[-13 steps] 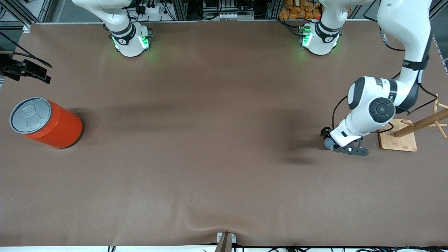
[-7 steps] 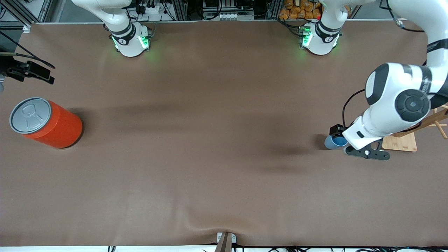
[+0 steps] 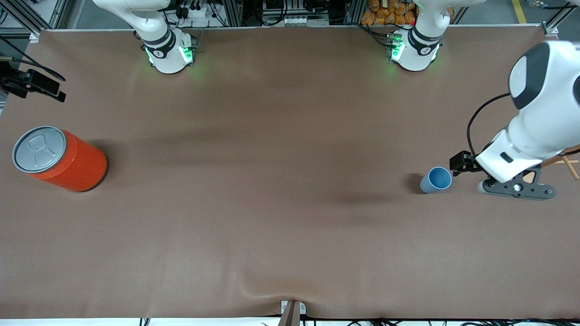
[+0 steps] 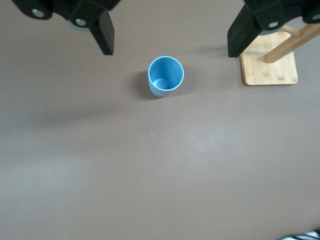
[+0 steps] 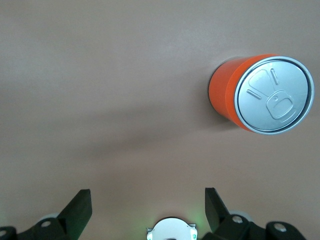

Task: Flip cup

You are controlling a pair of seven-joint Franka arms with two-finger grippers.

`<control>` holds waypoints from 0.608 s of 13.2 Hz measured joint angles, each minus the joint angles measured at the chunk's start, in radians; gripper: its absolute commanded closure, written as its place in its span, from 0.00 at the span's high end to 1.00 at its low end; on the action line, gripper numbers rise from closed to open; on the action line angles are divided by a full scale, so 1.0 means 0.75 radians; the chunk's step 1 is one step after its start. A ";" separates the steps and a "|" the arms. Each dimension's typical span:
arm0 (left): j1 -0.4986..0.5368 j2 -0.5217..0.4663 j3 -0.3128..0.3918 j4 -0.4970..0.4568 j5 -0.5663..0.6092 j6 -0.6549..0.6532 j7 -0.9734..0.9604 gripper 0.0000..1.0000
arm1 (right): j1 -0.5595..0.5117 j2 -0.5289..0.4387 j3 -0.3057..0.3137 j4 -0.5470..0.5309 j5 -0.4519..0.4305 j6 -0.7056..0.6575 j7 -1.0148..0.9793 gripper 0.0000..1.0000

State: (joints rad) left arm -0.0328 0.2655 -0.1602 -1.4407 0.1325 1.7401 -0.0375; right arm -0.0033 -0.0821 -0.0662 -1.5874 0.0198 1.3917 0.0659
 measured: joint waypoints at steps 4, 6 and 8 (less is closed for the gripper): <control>0.043 -0.056 -0.007 0.001 -0.025 -0.032 -0.001 1.00 | 0.001 0.000 0.001 0.000 0.006 0.000 0.000 1.00; 0.055 -0.084 -0.011 0.002 -0.039 -0.064 -0.001 1.00 | 0.001 0.000 0.001 0.000 0.007 0.000 0.000 1.00; 0.054 -0.148 -0.011 0.002 -0.050 -0.153 -0.005 1.00 | 0.001 0.000 0.001 -0.001 0.007 0.000 0.000 1.00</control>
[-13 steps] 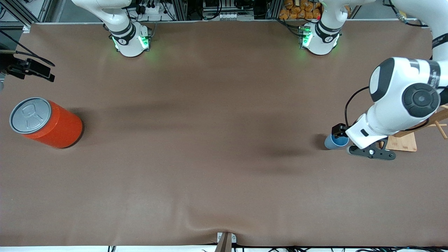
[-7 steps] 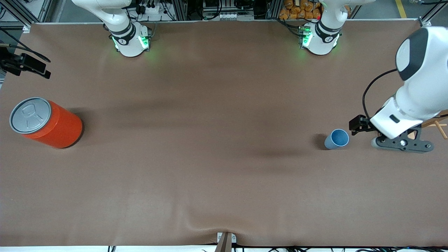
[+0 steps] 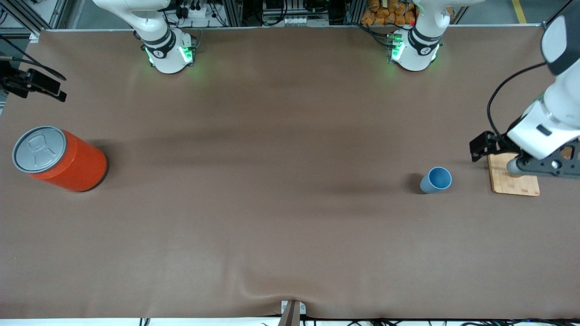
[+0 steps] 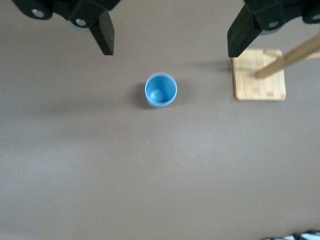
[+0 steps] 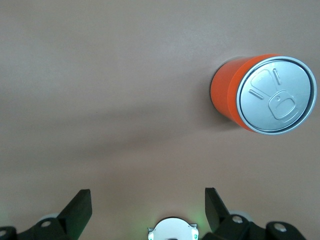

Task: Flip cup

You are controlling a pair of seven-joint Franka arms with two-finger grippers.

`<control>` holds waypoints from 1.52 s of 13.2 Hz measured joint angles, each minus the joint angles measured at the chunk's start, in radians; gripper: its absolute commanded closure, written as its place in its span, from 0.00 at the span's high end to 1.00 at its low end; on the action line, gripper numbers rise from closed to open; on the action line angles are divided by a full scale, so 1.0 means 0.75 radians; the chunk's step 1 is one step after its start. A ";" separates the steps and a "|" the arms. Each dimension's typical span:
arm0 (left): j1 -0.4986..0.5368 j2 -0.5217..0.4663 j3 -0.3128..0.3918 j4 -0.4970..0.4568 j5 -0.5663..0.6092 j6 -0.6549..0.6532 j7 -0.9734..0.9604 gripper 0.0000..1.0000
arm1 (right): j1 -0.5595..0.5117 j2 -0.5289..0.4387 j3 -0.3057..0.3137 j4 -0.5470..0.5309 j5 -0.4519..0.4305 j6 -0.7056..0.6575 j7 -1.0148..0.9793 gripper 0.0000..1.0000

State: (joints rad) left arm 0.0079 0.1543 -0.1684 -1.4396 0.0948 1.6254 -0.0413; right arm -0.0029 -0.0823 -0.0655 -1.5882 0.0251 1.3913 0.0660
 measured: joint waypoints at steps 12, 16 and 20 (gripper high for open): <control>-0.067 -0.292 0.098 -0.180 -0.081 -0.099 -0.010 1.00 | 0.000 -0.019 0.003 -0.003 0.002 -0.005 0.000 1.00; -0.067 -0.252 0.112 -0.128 -0.043 -0.092 -0.008 1.00 | 0.000 -0.027 0.001 -0.004 0.002 -0.020 0.000 1.00; -0.067 -0.238 0.129 -0.110 -0.065 -0.094 -0.007 1.00 | 0.000 -0.027 0.000 -0.004 0.002 -0.023 0.000 1.00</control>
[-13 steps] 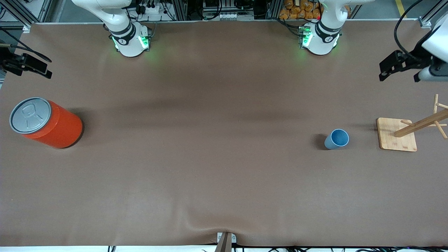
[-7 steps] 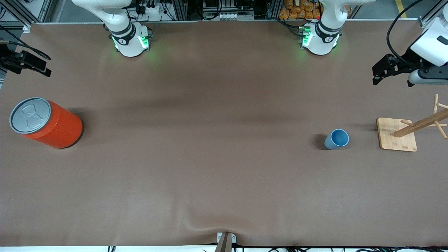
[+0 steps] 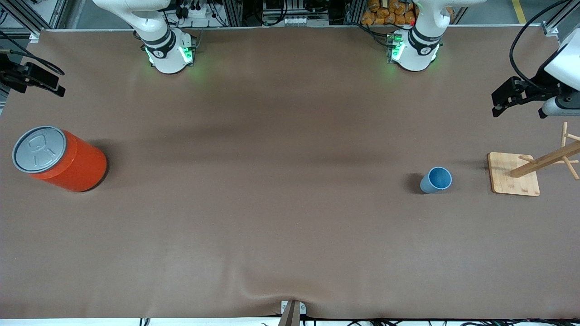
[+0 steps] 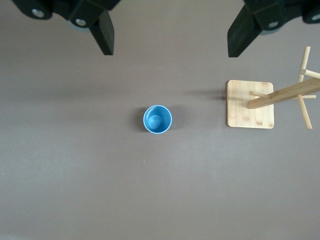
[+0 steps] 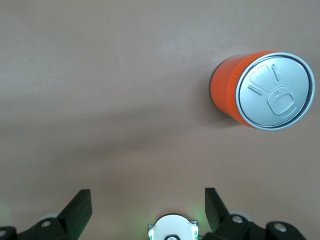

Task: Flip cup

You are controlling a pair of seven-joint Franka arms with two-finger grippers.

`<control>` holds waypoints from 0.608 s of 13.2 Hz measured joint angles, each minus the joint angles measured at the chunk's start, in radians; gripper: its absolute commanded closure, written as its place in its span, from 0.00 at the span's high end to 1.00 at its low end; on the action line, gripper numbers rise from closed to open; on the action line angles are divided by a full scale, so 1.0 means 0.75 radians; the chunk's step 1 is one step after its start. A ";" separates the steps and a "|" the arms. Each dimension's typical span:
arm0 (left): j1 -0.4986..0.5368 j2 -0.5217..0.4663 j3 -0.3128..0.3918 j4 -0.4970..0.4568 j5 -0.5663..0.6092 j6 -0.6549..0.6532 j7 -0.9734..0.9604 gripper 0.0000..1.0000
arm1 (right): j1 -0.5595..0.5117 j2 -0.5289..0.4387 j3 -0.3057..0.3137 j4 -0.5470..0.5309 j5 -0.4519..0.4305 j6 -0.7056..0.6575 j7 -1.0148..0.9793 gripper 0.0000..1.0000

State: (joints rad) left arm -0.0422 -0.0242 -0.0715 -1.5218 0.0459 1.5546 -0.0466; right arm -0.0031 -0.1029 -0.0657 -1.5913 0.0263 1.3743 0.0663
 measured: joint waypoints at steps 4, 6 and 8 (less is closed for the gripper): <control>0.000 0.006 0.008 0.000 -0.013 -0.024 0.048 1.00 | 0.000 0.000 0.000 0.000 0.000 0.000 0.000 1.00; 0.000 0.006 0.009 0.000 -0.013 -0.025 0.053 1.00 | 0.000 0.000 0.000 -0.001 0.000 0.000 0.000 1.00; 0.000 0.007 0.009 0.000 -0.013 -0.026 0.027 1.00 | 0.000 0.000 0.000 -0.002 0.000 -0.001 0.000 1.00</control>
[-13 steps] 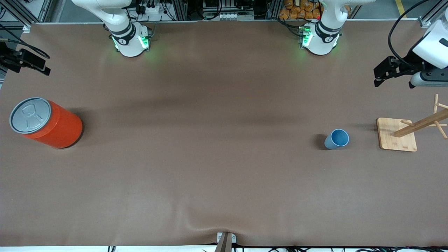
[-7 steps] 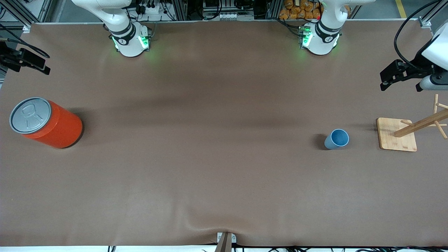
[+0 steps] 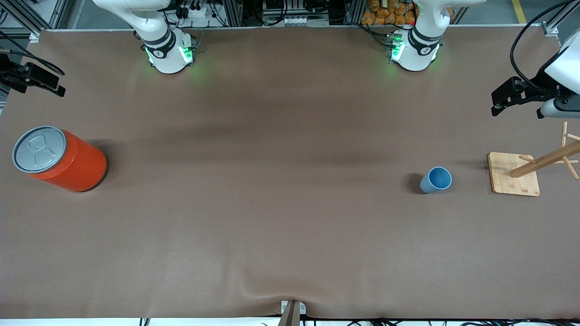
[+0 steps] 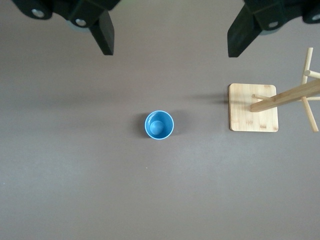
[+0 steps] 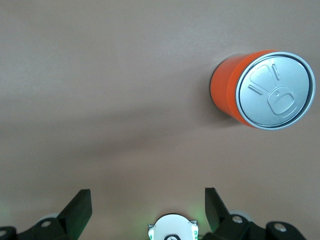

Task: Flip cup

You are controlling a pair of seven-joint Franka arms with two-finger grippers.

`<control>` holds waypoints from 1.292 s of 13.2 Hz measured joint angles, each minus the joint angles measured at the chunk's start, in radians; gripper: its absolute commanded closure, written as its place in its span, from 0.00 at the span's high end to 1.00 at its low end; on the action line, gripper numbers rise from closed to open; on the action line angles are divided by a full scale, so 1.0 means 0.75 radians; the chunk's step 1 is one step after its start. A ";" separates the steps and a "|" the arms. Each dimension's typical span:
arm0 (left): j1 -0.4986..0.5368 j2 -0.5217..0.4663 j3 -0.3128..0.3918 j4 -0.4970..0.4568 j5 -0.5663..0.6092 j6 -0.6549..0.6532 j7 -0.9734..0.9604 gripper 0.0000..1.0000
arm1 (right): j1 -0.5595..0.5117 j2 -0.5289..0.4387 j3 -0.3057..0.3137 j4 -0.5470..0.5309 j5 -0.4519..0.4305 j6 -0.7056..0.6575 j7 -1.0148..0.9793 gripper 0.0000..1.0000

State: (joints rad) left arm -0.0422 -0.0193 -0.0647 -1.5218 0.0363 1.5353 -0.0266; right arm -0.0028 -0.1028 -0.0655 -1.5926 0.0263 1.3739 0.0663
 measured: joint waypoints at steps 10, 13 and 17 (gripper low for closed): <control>0.000 0.003 0.001 0.000 -0.002 -0.001 -0.001 1.00 | 0.001 0.001 0.003 -0.003 0.000 0.000 0.000 1.00; 0.000 0.004 0.001 0.000 -0.004 -0.001 -0.001 1.00 | 0.001 0.003 0.005 -0.004 0.000 0.001 0.000 1.00; 0.002 0.005 0.004 0.000 -0.068 -0.004 0.001 1.00 | 0.001 0.003 0.005 -0.004 0.000 0.002 0.000 1.00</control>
State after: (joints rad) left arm -0.0406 -0.0153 -0.0620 -1.5218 -0.0147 1.5323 -0.0262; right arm -0.0017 -0.1002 -0.0614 -1.5956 0.0264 1.3753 0.0663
